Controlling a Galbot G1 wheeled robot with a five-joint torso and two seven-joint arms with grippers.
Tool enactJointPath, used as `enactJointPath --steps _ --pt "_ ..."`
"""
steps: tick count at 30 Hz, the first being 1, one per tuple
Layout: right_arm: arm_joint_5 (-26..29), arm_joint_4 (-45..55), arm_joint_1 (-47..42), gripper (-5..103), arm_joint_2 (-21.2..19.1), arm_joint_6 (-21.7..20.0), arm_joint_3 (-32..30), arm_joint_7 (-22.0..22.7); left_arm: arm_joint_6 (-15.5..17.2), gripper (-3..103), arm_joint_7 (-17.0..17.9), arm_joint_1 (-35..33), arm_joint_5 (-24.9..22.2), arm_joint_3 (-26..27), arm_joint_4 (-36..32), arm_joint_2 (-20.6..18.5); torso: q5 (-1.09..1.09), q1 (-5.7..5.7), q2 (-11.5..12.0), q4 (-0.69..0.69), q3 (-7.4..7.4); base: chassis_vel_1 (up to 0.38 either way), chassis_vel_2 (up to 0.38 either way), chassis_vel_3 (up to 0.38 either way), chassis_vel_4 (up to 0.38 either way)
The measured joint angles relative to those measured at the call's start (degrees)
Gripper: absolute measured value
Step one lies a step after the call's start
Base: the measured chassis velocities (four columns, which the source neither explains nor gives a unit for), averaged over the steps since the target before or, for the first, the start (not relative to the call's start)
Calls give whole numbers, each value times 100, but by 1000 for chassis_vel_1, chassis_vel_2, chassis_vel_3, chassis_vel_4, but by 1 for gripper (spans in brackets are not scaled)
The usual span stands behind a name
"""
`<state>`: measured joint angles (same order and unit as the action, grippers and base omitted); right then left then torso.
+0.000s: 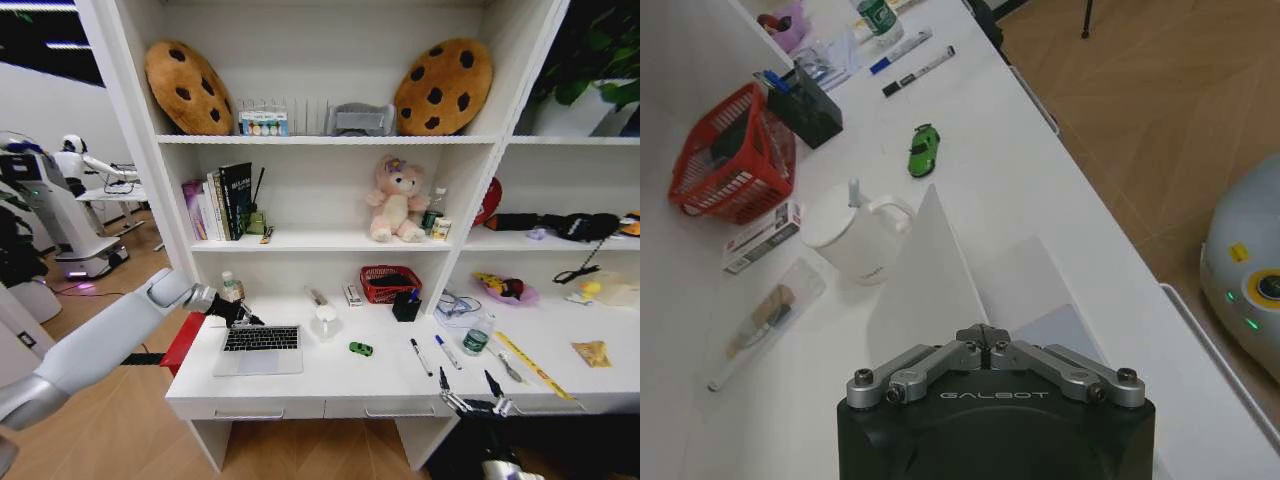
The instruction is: Organize the objects on the table.
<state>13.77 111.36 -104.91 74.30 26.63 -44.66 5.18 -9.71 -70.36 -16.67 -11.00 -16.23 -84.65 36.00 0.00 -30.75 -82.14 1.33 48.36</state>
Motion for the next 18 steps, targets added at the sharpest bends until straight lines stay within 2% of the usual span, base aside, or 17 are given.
enactJointPath --steps 2,7,8,10,11,12,13,14,15,16,18 --pt "-14 5 10 100 -2 -21 23 12 -1 0 -105 -413 190 263 -186 -112 0 0 0 0 0 0 0 0 0" --pt "-44 7 6 100 -1 -28 37 18 -47 0 -148 -963 399 616 -324 -171 0 0 0 0 0 0 0 0 0" --pt "-53 10 2 100 3 -29 40 21 -71 0 -135 -1246 465 824 -375 -181 -1 0 0 0 0 0 0 0 0" --pt "-76 28 -9 100 6 -32 41 40 -80 0 167 -1708 441 1213 -411 -201 0 0 0 1 0 0 0 0 0" --pt "-76 28 -9 100 6 -32 41 40 -80 0 167 -1708 441 1213 -411 -201 0 0 0 1 0 0 0 0 0" --pt "-83 42 -13 100 6 -41 40 60 -30 0 678 -2054 190 1472 -438 -224 0 0 0 0 0 0 0 0 0" --pt "-83 42 -13 100 6 -41 40 60 -30 0 678 -2054 190 1472 -438 -224 0 0 0 0 0 0 0 0 0" --pt "-84 59 -16 100 4 -64 40 89 122 0 1332 -2531 -308 1779 -531 -317 -2 0 0 2 0 0 0 0 0" --pt "-84 59 -16 100 4 -64 40 89 122 0 1332 -2531 -308 1779 -531 -317 -2 0 0 2 0 0 0 0 0" --pt "-83 79 -14 100 -1 -95 41 114 310 0 1989 -3090 -775 2107 -691 -417 1 0 0 2 -1 0 0 0 0" --pt "-68 107 -3 100 -12 -145 57 153 451 0 3007 -3940 -1353 2575 -971 -499 -3 0 0 -3 0 0 0 0 0"
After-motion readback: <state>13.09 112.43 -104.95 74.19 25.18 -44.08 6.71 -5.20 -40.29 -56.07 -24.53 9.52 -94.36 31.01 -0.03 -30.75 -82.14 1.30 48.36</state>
